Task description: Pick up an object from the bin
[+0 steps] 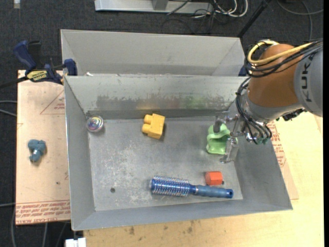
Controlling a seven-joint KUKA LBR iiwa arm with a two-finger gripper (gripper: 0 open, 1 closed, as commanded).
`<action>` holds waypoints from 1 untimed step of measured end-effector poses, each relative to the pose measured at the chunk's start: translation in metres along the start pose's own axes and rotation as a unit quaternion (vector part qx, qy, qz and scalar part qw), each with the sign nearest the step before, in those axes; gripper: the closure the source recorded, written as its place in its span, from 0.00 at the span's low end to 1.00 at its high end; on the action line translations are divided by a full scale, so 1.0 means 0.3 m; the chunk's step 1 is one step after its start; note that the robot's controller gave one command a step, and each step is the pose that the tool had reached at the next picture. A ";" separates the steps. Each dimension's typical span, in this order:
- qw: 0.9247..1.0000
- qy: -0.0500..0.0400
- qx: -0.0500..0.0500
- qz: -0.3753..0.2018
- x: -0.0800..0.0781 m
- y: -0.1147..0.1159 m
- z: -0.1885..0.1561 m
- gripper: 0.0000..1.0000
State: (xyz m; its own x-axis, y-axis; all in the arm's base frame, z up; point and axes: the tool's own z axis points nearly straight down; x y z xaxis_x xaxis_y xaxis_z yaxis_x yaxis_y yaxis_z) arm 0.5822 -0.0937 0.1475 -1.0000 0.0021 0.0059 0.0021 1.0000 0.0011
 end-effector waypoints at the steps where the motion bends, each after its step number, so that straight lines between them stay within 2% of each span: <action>1: 0.975 -0.003 0.000 -0.223 -0.109 -0.036 0.259 0.00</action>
Offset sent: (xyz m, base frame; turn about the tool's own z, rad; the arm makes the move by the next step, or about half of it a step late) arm 0.0328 -0.0117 -0.0754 -0.4525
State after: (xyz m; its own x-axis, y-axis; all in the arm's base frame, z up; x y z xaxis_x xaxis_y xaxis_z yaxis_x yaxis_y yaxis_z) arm 0.6146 -0.1045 0.0697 -0.9013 -0.4332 -0.0001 -0.4332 0.9013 0.0021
